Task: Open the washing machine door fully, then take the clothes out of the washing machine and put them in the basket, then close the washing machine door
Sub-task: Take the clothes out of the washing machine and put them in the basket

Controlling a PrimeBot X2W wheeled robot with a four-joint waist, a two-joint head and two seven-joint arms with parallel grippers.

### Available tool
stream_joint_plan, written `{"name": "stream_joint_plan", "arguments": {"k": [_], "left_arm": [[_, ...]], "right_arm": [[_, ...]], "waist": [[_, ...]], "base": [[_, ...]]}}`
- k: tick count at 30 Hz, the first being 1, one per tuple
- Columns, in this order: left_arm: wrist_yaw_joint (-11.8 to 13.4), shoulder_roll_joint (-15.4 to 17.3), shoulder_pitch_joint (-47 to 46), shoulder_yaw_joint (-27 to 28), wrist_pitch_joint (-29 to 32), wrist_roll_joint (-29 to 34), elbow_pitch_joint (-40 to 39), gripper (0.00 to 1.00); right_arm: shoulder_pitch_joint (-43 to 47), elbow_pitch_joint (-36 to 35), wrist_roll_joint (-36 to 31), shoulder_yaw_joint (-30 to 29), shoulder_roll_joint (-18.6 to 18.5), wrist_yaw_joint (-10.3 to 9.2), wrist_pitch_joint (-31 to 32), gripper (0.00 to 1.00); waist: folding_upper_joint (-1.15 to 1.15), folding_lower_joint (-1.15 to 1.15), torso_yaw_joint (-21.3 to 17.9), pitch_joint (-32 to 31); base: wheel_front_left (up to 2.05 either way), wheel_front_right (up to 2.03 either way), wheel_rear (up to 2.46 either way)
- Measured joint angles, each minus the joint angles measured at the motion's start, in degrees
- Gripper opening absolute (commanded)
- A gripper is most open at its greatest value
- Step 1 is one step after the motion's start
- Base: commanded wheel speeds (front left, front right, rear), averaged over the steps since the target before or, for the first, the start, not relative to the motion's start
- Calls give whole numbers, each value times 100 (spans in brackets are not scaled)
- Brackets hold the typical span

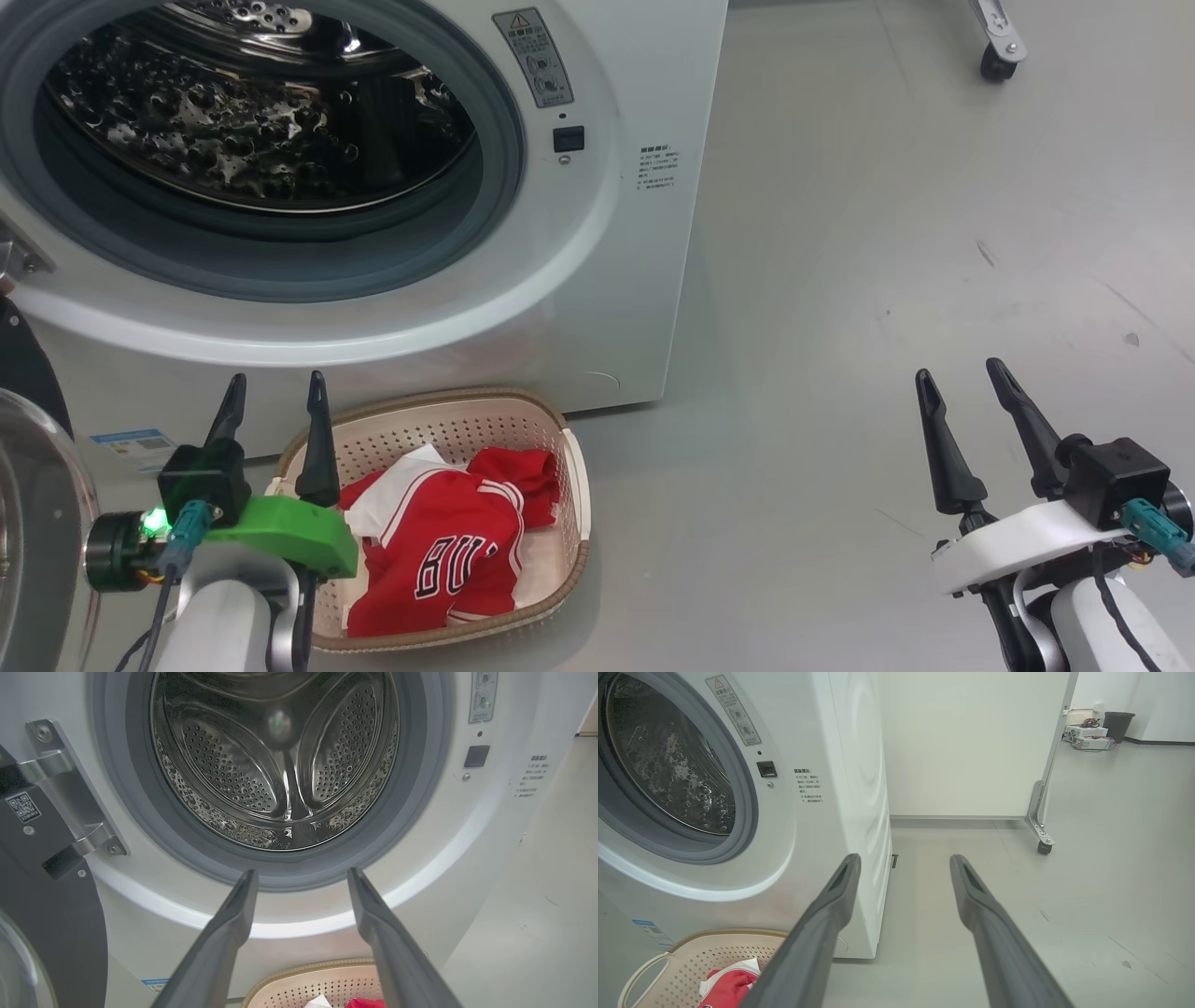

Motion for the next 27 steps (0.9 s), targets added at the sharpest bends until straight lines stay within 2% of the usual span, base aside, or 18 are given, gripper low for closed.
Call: {"name": "stream_joint_plan", "arguments": {"k": [11,27], "left_arm": [[70,68,699,-5,0,40,-690,100],[125,98,1253,-10,131,40,-1564,100]], "right_arm": [[253,-99,-38,20,-27,-130,94,100],[370,-372,-70,19,-55,-232,204,100]], "waist": [[0,0,143,-373],[0,0,155,-437]], "base": [[0,0,0],[0,0,0]]}}
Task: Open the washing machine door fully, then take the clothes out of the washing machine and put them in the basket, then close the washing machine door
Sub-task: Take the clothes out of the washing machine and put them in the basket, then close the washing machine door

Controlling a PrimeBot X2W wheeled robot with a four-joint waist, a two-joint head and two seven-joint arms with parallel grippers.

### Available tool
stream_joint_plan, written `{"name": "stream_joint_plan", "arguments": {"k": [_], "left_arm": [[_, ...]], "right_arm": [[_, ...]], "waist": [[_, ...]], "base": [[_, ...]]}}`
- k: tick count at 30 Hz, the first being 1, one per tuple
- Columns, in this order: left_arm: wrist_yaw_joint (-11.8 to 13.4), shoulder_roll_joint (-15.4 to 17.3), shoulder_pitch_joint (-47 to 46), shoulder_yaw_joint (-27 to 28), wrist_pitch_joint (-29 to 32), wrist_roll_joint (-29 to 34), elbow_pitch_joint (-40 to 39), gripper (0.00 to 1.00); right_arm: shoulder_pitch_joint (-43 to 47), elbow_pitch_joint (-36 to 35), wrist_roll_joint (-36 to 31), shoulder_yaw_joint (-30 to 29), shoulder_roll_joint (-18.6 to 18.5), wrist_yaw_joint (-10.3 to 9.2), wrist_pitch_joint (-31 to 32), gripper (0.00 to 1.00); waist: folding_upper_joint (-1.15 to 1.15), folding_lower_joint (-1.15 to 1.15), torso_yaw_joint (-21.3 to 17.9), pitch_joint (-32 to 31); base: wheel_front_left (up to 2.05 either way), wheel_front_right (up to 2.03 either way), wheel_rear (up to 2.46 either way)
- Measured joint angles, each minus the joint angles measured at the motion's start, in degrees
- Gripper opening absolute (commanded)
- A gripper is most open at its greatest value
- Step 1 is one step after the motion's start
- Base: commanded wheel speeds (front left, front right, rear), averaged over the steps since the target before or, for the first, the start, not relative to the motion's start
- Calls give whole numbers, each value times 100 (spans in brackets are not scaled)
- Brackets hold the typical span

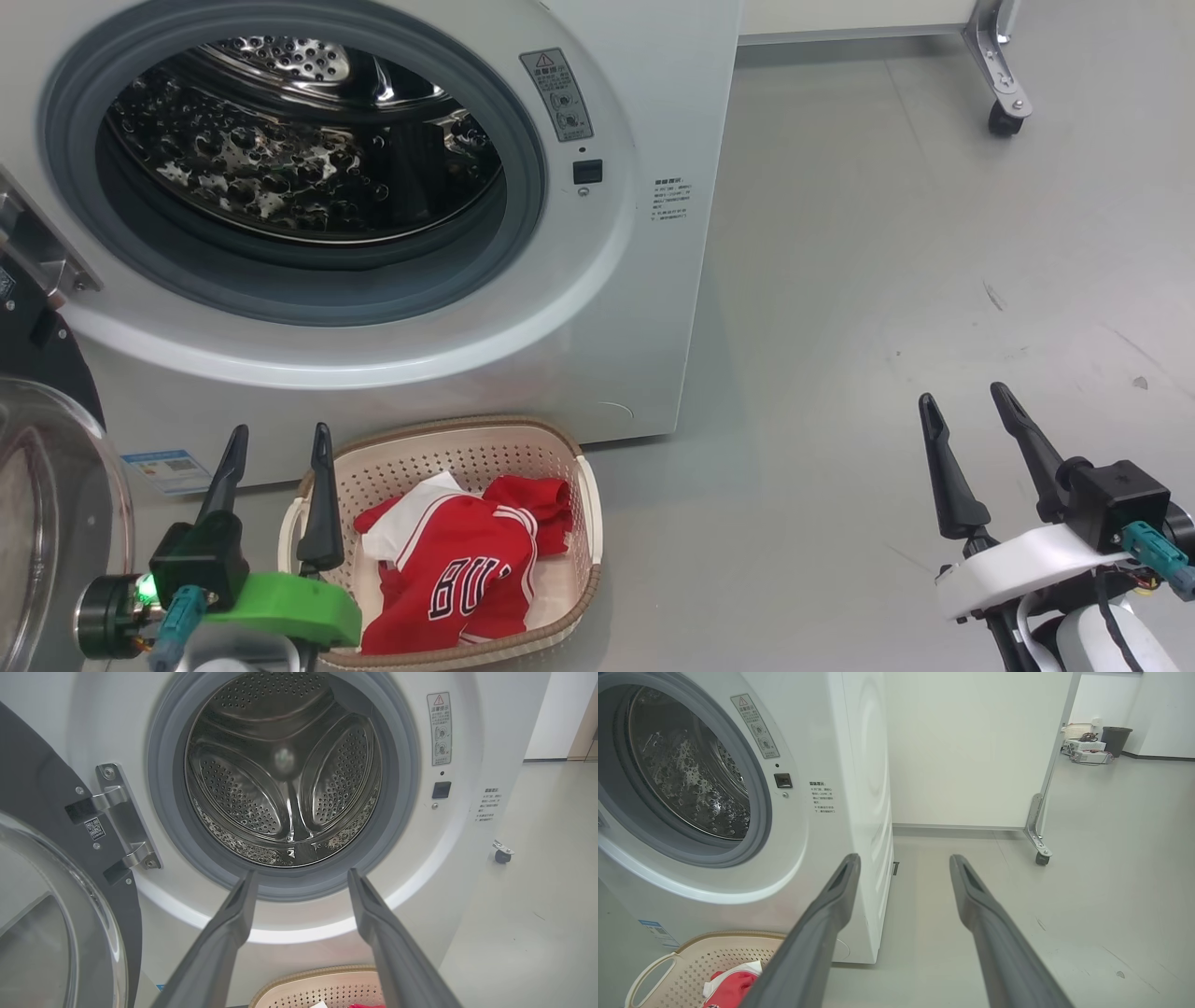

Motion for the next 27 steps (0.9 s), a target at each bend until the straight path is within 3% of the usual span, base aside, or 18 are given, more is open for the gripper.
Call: {"name": "stream_joint_plan", "arguments": {"k": [27], "left_arm": [[86,30,331,-24,456,120,-798,100]], "right_arm": [[79,-201,0,5,-15,-15,102,100]], "waist": [[0,0,12,46]], "base": [[0,0,0]]}}
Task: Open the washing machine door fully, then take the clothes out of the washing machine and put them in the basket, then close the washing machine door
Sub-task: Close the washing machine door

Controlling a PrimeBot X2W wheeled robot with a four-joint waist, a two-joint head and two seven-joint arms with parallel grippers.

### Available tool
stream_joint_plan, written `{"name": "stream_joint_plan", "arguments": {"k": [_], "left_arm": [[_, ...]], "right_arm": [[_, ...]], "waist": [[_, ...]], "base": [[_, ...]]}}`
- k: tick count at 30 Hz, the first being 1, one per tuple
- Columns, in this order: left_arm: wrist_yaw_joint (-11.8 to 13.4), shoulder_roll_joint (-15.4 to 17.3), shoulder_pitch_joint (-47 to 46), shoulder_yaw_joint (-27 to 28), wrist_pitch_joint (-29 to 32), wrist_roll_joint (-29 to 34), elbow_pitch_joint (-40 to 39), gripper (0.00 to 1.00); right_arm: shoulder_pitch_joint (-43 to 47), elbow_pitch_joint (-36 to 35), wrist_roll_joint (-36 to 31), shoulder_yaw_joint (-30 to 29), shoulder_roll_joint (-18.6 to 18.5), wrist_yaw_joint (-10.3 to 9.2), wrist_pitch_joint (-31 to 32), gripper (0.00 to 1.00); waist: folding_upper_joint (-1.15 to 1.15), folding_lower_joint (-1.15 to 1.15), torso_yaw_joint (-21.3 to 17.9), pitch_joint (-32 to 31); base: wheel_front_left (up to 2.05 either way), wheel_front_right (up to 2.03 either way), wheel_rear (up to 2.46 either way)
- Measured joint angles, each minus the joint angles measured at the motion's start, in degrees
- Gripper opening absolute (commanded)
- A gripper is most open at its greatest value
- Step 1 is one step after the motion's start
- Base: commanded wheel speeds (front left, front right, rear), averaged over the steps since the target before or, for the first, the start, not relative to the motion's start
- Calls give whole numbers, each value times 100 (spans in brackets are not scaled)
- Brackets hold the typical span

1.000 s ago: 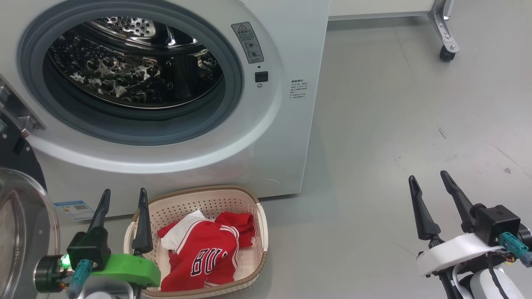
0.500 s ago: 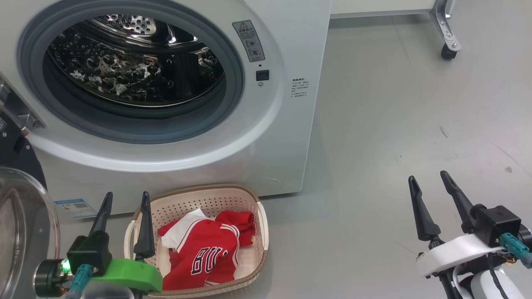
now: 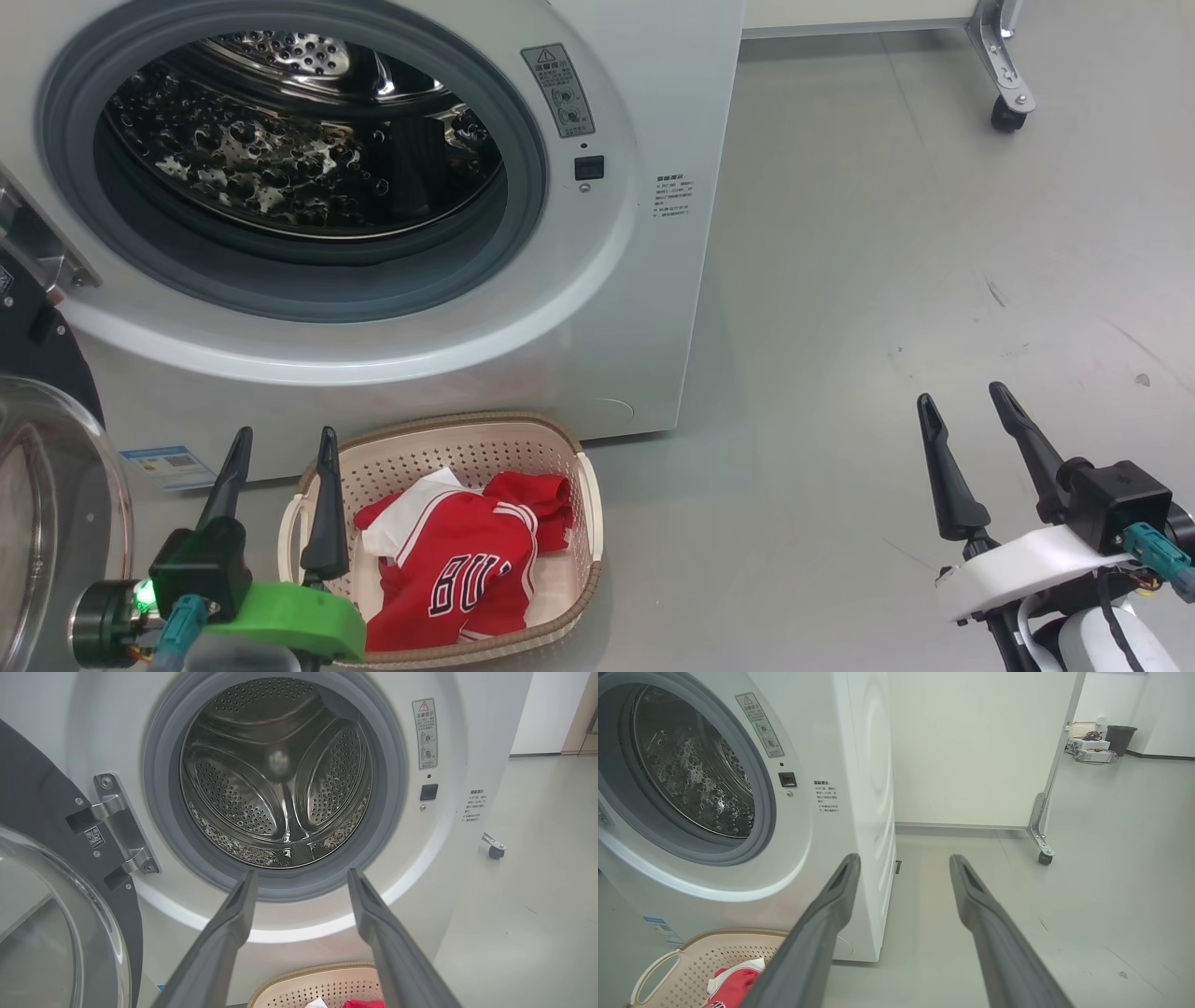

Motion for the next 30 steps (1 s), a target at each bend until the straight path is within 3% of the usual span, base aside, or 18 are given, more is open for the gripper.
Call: {"name": "stream_joint_plan", "arguments": {"k": [30], "left_arm": [[56,9,174,7,357,282,-353,100]], "right_arm": [[6,-137,0,-2,-44,-51,91,100]], "waist": [[0,0,35,40]], "base": [[-5,6,0]]}}
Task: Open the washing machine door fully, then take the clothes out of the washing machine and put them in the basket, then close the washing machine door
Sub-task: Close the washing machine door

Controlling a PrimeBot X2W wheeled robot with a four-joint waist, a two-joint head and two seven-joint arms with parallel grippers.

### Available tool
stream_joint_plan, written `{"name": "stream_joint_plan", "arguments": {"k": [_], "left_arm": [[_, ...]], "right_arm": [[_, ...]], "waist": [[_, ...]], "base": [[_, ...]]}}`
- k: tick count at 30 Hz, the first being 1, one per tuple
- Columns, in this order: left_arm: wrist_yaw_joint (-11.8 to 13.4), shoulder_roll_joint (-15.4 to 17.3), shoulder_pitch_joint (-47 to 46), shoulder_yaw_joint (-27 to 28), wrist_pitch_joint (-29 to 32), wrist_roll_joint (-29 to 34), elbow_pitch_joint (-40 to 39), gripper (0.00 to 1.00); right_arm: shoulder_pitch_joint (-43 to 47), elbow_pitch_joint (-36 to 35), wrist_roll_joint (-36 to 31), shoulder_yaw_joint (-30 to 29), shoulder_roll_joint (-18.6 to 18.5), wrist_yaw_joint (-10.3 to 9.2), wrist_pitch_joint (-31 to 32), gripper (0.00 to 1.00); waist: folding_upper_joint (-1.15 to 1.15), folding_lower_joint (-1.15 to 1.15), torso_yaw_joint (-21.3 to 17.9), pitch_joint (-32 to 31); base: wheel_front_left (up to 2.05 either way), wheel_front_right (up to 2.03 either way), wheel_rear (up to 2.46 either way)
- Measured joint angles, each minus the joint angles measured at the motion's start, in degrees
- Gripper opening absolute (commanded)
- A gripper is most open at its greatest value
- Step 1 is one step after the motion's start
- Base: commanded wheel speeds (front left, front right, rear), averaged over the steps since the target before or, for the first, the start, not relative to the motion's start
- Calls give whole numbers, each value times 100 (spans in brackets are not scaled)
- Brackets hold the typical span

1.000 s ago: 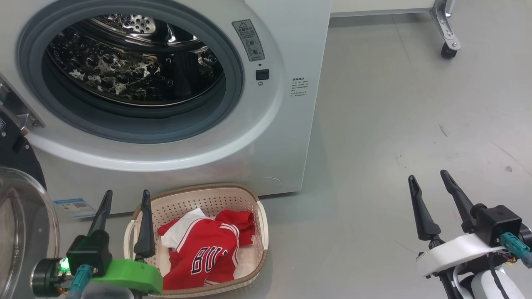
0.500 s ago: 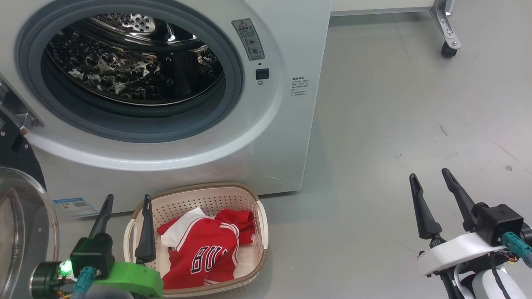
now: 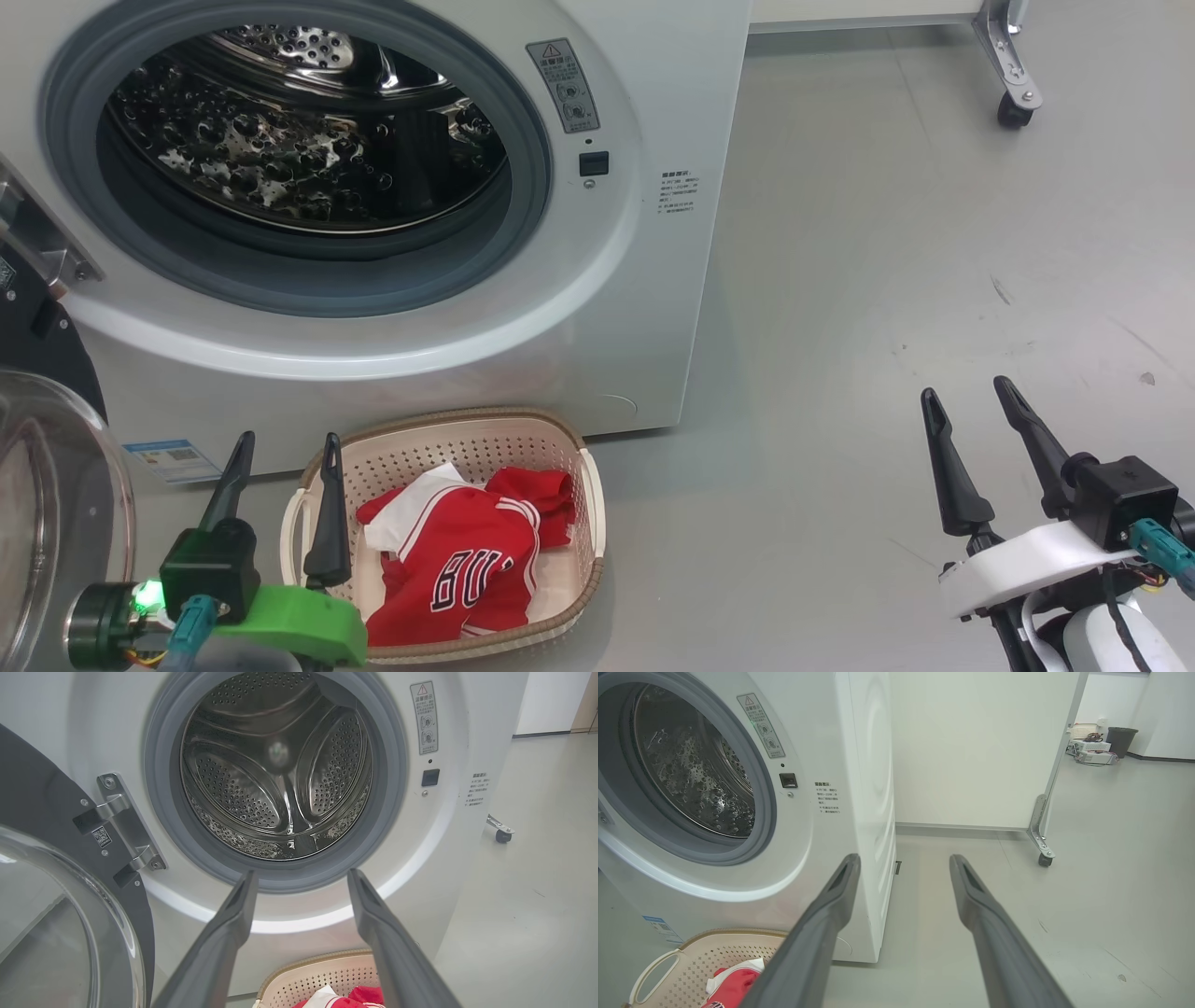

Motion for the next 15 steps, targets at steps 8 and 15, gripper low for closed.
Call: {"name": "stream_joint_plan", "arguments": {"k": [8,15], "left_arm": [[0,-1,1,-2,60,14,-70,100],[1,-2,3,-20,100,35,-101,100]], "right_arm": [[0,-5,0,0,0,-43,3,100],[0,-8,0,2,-1,-43,3,100]], "waist": [[0,0,-3,-1],[0,0,-4,0]], "base": [[-42,42,0],[-72,72,0]]}}
